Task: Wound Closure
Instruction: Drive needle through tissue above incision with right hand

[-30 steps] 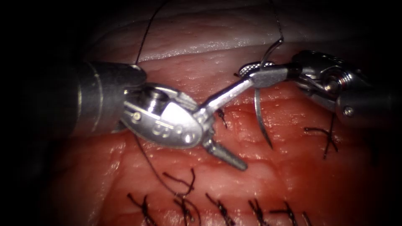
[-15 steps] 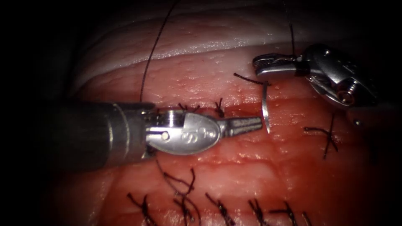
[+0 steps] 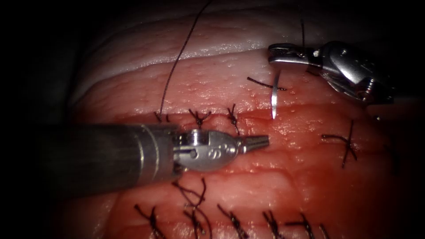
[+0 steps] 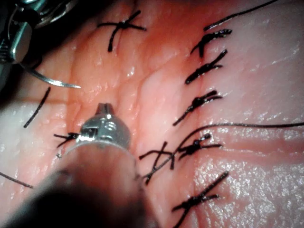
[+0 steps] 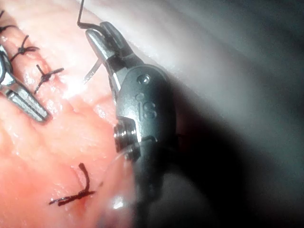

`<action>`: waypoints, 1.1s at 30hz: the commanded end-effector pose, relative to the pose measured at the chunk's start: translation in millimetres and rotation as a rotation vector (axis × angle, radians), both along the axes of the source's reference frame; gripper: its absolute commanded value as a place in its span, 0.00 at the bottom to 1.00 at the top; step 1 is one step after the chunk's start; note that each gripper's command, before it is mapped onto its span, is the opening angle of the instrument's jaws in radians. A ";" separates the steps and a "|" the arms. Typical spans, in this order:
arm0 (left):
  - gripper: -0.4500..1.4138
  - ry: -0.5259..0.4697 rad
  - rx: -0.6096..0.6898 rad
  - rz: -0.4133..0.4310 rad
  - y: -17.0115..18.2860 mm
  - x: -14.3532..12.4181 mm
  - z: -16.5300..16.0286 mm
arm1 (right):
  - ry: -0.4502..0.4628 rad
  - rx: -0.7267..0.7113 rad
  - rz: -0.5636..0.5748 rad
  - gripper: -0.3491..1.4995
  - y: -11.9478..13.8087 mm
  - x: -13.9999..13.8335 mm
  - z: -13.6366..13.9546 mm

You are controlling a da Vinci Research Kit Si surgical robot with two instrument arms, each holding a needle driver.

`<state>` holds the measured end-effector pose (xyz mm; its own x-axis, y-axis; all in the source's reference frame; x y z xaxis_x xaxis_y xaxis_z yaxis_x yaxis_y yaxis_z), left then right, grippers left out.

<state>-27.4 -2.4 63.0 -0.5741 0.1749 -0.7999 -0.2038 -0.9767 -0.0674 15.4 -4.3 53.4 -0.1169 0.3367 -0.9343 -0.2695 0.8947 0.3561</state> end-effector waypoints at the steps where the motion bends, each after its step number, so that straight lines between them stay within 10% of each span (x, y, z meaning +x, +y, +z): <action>1: 0.00 0.007 0.000 0.000 0.1 -0.5 0.5 | -0.007 -0.020 0.003 0.00 0.4 0.8 0.8; 33: 0.03 0.046 0.061 0.040 -2.2 0.0 1.0 | -0.142 -0.337 -0.046 0.00 -1.3 4.0 3.5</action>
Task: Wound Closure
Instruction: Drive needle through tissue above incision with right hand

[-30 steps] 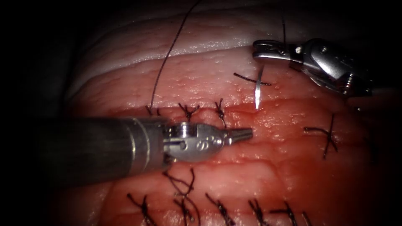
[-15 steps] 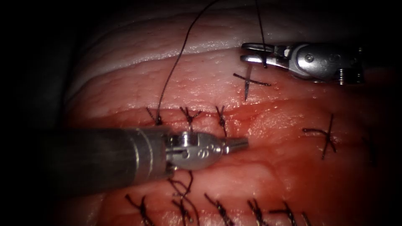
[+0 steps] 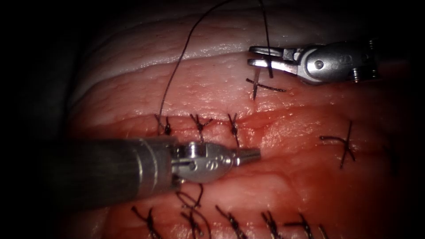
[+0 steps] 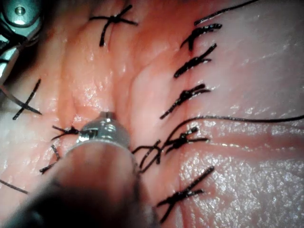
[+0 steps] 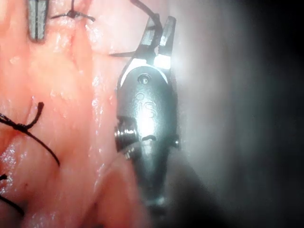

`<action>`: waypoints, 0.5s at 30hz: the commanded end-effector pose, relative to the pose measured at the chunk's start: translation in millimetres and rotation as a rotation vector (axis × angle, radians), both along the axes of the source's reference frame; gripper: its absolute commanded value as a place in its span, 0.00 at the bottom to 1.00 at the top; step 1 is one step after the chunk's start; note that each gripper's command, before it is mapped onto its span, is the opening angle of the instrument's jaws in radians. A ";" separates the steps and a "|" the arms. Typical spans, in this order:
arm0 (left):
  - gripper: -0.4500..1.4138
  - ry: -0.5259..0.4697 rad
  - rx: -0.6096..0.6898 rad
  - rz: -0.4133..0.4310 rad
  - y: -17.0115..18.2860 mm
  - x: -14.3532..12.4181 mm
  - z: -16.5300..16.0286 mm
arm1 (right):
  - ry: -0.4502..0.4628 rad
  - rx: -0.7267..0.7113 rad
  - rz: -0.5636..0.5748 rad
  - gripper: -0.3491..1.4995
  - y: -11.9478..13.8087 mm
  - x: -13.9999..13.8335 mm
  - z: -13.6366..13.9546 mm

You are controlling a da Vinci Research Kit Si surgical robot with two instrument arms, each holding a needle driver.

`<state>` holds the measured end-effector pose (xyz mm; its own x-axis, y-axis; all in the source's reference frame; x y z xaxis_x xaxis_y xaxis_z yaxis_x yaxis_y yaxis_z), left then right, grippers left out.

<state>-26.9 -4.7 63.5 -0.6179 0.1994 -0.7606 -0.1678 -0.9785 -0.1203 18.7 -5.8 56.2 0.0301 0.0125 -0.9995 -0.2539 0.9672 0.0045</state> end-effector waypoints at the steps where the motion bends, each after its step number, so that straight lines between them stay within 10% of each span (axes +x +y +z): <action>1: 0.03 -0.003 0.000 0.001 0.1 -0.5 0.4 | 0.000 -0.005 -0.002 0.00 0.1 0.7 0.8; 15: 0.05 -0.022 0.013 0.007 0.2 -0.4 -0.6 | -0.041 -0.133 -0.044 0.00 -2.2 0.8 1.7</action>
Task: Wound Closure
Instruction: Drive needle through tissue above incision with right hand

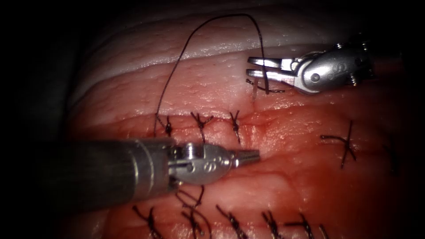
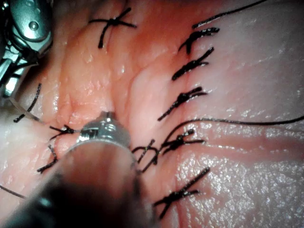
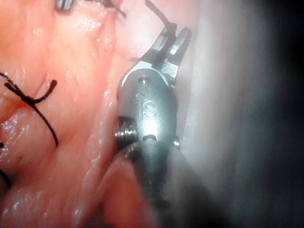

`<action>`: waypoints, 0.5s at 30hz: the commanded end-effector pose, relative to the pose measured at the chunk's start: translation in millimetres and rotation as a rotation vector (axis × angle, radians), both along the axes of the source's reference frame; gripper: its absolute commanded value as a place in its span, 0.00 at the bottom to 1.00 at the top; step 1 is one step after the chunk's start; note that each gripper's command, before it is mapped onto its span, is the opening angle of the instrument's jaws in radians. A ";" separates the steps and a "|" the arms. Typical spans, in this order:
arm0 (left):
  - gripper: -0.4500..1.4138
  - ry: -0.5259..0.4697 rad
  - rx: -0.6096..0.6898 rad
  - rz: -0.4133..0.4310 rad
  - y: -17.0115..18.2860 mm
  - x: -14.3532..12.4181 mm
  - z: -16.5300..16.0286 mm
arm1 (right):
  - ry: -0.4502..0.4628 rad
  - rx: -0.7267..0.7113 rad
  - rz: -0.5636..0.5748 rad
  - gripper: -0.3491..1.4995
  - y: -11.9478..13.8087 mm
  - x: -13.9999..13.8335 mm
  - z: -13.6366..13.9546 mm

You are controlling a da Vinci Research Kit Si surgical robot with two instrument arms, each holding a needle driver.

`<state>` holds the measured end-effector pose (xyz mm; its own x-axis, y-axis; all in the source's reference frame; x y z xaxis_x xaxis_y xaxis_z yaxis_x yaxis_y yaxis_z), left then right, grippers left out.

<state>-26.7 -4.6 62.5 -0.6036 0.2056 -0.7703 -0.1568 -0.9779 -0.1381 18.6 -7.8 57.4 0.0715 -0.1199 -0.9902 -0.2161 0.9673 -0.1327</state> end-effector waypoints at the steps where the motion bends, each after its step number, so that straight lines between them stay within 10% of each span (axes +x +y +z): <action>1: 0.05 -0.005 -0.003 -0.005 0.2 -0.4 0.4 | 0.000 -0.004 -0.014 0.00 -0.5 0.8 0.5; 15: 0.04 -0.040 0.006 -0.035 1.2 0.6 -1.0 | -0.020 -0.118 -0.074 0.00 -7.0 0.9 2.8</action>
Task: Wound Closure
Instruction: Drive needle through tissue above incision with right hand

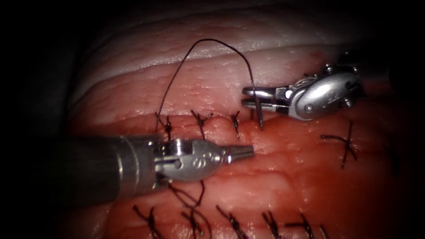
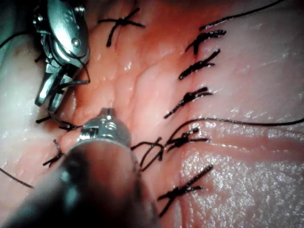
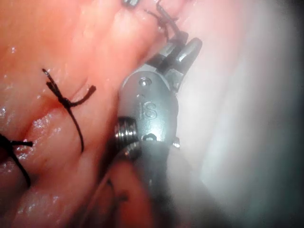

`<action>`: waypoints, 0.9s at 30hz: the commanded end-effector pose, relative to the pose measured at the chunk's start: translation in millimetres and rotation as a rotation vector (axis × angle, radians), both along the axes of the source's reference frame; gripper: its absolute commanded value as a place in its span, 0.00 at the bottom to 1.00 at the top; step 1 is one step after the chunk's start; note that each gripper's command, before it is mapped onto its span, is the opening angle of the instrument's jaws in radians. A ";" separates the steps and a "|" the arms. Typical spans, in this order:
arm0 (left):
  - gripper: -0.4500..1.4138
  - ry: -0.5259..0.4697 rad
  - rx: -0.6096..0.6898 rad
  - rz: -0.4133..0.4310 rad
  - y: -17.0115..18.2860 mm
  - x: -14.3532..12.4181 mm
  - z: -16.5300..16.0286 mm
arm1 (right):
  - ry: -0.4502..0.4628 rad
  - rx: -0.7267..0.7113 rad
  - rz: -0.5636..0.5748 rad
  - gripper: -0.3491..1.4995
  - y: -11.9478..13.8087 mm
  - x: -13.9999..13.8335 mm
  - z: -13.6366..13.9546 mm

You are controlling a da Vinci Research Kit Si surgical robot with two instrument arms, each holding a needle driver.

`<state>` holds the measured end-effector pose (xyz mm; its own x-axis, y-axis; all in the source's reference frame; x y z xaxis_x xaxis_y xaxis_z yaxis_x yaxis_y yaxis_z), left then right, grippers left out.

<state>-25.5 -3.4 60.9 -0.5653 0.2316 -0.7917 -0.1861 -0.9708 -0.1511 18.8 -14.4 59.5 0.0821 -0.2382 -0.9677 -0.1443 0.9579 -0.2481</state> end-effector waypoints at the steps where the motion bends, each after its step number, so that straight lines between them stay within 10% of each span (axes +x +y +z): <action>1: 0.04 -0.001 0.000 0.001 0.1 -0.5 0.5 | -0.003 -0.007 -0.006 0.00 -0.9 0.8 0.9; 27: 0.02 -0.006 -0.001 -0.001 0.3 -0.2 0.5 | -0.146 0.314 -0.060 0.00 -5.1 -0.6 5.7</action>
<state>-25.2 -3.2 60.9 -0.5603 0.2317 -0.7952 -0.1863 -0.9707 -0.1515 17.5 -19.1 64.8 0.2238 0.0731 -0.9719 -0.0691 0.9959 0.0589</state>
